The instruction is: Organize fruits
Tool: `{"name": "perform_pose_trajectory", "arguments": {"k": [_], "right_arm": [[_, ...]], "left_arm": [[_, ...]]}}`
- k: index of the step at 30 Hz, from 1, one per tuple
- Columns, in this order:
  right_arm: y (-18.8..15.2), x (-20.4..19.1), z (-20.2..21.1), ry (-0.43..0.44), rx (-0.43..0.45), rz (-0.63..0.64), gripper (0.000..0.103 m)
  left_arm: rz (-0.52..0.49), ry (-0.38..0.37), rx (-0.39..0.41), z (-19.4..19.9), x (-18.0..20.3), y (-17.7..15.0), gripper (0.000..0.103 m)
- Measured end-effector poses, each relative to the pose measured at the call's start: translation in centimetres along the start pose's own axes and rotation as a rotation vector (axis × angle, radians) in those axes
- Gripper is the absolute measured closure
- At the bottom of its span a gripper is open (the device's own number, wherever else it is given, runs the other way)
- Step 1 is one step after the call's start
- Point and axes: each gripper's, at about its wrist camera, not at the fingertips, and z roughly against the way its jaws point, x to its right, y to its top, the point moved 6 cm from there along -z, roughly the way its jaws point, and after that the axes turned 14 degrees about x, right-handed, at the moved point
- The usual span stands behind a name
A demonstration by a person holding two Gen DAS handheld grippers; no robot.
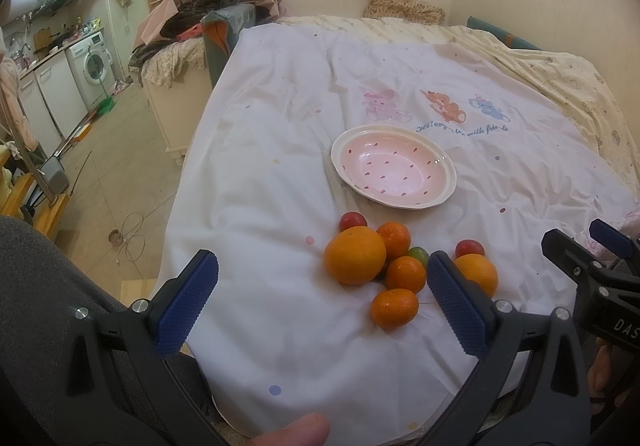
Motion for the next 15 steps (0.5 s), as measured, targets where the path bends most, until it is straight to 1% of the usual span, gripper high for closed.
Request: {"name": "perform_pose_trajectory", "arguments": {"k": [6,8,10,12,13,15], "right_arm": [[0.0,-0.1,0.0,0.000,-0.005,0.000,0.000],[-0.1,-0.1,-0.2,0.007,-0.028,-0.001,0.000],[0.0,0.4,-0.5,0.022,-0.059,-0.030,0.000],[0.0,1.1,-1.3,0.049,-0.121,-0.091,0.000],[-0.3,1.5,-2.0,0.068,-0.173,-0.124,0.000],[-1.5,1.7,-3.7,0.113,-0.310,-0.164,0.000]], "left_arm": [[0.002,0.000,-0.005,-0.1,0.0,-0.1,0.000],[0.004,0.005,-0.011,-0.2,-0.1,-0.1,0.000],[0.007,0.010,-0.019,-0.3,-0.1,-0.2,0.000],[0.017,0.012,-0.029,-0.6,-0.2,-0.3,0.000],[0.021,0.013,-0.036,-0.7,-0.3,-0.4,0.000],[0.029,0.020,-0.056,-1.1,-0.5,-0.7,0.000]]}}
